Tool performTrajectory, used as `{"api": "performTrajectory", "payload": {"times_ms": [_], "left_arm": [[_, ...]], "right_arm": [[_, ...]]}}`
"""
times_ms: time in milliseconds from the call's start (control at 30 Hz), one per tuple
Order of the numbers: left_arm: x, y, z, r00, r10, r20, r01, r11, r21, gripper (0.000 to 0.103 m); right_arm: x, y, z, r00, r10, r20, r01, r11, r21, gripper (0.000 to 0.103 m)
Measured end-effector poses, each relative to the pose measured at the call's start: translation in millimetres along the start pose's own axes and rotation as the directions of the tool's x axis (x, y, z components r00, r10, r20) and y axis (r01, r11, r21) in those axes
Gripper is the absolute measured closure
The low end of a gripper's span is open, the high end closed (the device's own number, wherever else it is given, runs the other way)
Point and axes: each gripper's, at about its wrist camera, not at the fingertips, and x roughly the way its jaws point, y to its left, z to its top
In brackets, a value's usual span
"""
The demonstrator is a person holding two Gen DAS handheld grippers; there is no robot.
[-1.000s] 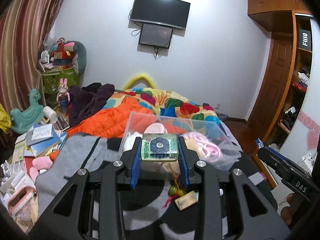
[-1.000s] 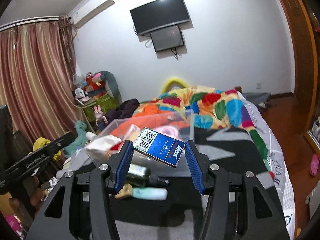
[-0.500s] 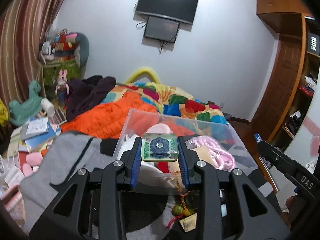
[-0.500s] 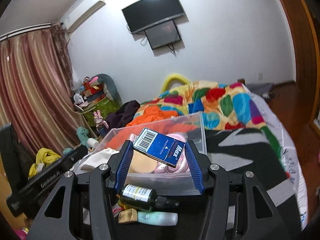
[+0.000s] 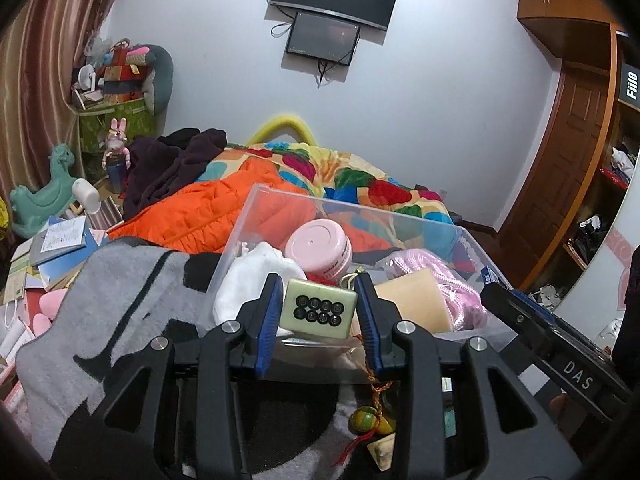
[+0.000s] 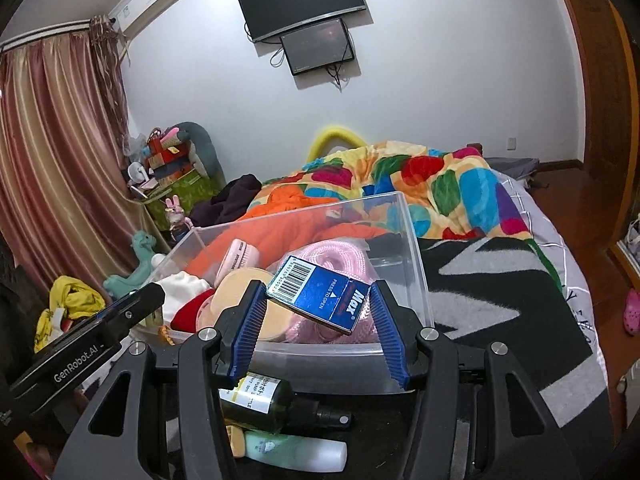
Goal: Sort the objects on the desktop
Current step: 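Carry the green tile and blue card box over the clear bin, then lower the tile and card box into the bin and open both tools, then grasp the beige eraser with the left tool while the right tool grasps the mint-green roll-on bottle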
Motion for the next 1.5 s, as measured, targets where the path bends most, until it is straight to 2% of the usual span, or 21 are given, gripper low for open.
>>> {"api": "performTrajectory", "payload": {"times_ms": [167,300,467,533,600,733,833,967,1167,1367,1400,1433,1500], "left_arm": [[1.2,-3.6,-3.0,1.000,0.024,0.003,-0.024,1.000,0.018,0.065],[1.1,-7.6,-4.5,1.000,0.021,0.006,-0.021,0.999,0.038,0.056],[1.6,-11.5,-6.0,0.999,0.040,0.015,-0.041,0.997,0.064,0.053],[0.1,-11.2,-6.8,0.999,0.035,0.018,-0.036,0.997,0.066,0.050],[-4.1,-10.6,-8.3,0.999,0.038,0.031,-0.040,0.997,0.060,0.049],[-16.1,-10.5,-13.0,0.998,0.014,0.066,-0.018,0.998,0.056,0.037],[-23.6,-14.3,-16.6,0.995,0.026,0.094,-0.033,0.997,0.074,0.031],[-30.3,-17.3,-19.3,0.992,0.070,0.104,-0.080,0.992,0.097,0.029],[-40.2,-9.0,-17.8,0.995,0.066,0.080,-0.072,0.995,0.072,0.028],[-45.2,-8.1,-23.6,0.995,0.087,0.038,-0.090,0.991,0.099,0.027],[-47.0,-7.7,-24.7,0.996,0.087,0.037,-0.090,0.991,0.100,0.022],[-49.1,-6.8,-26.0,0.995,0.089,0.038,-0.092,0.991,0.099,0.011],[-54.4,-6.3,-28.4,0.995,0.091,0.052,-0.095,0.991,0.092,0.008]], "right_arm": [[0.0,-0.7,-0.6,1.000,-0.003,0.006,0.003,1.000,-0.011,0.053],[3.5,-1.9,1.7,1.000,-0.020,-0.002,0.019,1.000,-0.017,0.053],[2.3,0.3,1.8,1.000,-0.015,-0.004,0.015,1.000,-0.028,0.051],[2.6,2.2,2.2,1.000,-0.014,-0.005,0.013,0.999,-0.040,0.047],[0.4,2.9,2.4,0.999,-0.038,0.014,0.038,0.998,-0.047,0.034],[-6.8,0.5,3.3,0.999,-0.038,0.034,0.040,0.998,-0.043,0.032],[-11.8,-3.6,4.5,0.999,-0.034,0.037,0.035,0.999,-0.025,0.031],[-22.1,-7.1,0.8,0.996,-0.077,0.051,0.079,0.996,-0.047,0.025],[-35.1,-19.7,-4.4,0.995,-0.094,0.041,0.095,0.995,-0.022,0.023],[-37.8,-27.7,-13.5,0.991,-0.131,0.015,0.131,0.991,-0.017,0.023],[-37.8,-27.9,-14.7,0.990,-0.139,0.010,0.139,0.990,-0.016,0.023],[-38.2,-29.0,-16.0,0.990,-0.141,0.007,0.142,0.990,-0.015,0.023],[-39.5,-32.7,-19.6,0.990,-0.139,-0.001,0.139,0.990,-0.012,0.023]]}}
